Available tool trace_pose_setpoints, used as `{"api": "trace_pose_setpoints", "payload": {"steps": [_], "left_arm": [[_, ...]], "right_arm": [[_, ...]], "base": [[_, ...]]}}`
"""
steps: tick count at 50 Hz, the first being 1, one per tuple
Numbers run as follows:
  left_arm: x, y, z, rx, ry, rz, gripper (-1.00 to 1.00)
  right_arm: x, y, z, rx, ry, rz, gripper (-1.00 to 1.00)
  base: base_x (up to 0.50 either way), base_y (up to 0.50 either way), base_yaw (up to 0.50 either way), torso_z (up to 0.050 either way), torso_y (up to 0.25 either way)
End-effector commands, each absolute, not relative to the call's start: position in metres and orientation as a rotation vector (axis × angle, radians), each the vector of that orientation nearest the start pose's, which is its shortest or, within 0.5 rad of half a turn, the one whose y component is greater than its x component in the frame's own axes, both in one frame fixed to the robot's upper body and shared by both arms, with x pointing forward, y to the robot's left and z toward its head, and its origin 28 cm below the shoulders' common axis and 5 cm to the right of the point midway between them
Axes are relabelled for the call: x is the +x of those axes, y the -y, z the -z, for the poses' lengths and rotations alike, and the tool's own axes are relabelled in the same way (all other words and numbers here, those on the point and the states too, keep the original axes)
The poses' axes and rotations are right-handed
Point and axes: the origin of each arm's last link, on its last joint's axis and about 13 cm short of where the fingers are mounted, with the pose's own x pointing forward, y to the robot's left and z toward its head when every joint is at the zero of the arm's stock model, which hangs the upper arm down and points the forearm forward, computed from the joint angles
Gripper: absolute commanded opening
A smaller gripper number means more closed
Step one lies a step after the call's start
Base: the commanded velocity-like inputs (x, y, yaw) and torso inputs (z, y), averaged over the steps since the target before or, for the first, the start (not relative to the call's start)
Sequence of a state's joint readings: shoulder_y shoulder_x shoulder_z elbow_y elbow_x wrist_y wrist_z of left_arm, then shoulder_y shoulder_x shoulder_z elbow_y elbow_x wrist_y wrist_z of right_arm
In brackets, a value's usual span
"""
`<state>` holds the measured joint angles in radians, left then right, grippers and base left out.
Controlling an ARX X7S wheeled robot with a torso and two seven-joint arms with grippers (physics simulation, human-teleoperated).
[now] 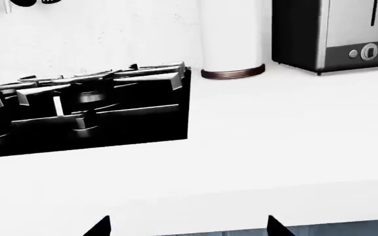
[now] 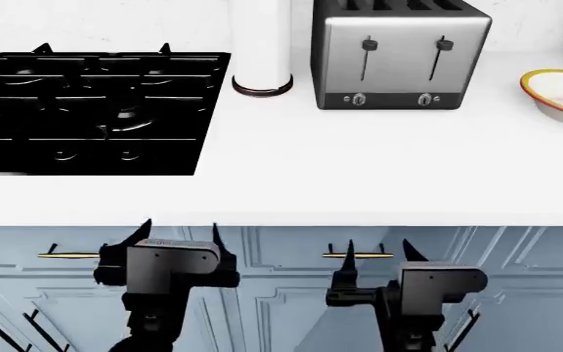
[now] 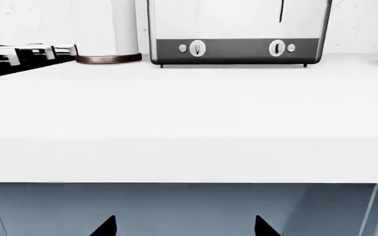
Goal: Place the two vegetables and bowl onto the tray for setting up a vegetable dip station.
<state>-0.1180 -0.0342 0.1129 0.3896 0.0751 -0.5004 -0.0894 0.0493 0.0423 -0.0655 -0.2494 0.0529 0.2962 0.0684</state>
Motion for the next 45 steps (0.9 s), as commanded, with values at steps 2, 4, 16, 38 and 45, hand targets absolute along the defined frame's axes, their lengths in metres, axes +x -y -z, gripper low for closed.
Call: {"api": "trace_pose_setpoints", "payload": {"steps": [2,4,16,38,45], "left_arm": [[0.219,-0.190,-0.212,0.092,0.068,-0.067,1.00],[0.224,-0.194,-0.239,0.098,0.098,-0.078,1.00],[0.241,-0.223,-0.395,0.089,0.461,-0.613,1.00],[0.222,-0.216,-0.412,-0.004,0.216,-0.101,1.00],[0.223,-0.217,-0.411,-0.007,0.214,-0.111,1.00]], "right_arm": [[0.218,0.089,-0.155,-0.055,0.014,0.049,1.00],[0.211,0.086,-0.187,-0.026,0.047,0.001,1.00],[0.219,0.085,-0.332,-0.066,0.215,0.263,1.00],[0.217,0.104,-0.365,-0.159,0.229,0.009,1.00],[0.218,0.102,-0.362,-0.151,0.241,-0.031,1.00]], "base": [[0.00,0.00,0.00,0.000,0.000],[0.00,0.00,0.00,0.000,0.000],[0.00,0.00,0.00,0.000,0.000],[-0.02,-0.40,0.00,0.000,0.000],[-0.02,-0.50,0.00,0.000,0.000]]}}
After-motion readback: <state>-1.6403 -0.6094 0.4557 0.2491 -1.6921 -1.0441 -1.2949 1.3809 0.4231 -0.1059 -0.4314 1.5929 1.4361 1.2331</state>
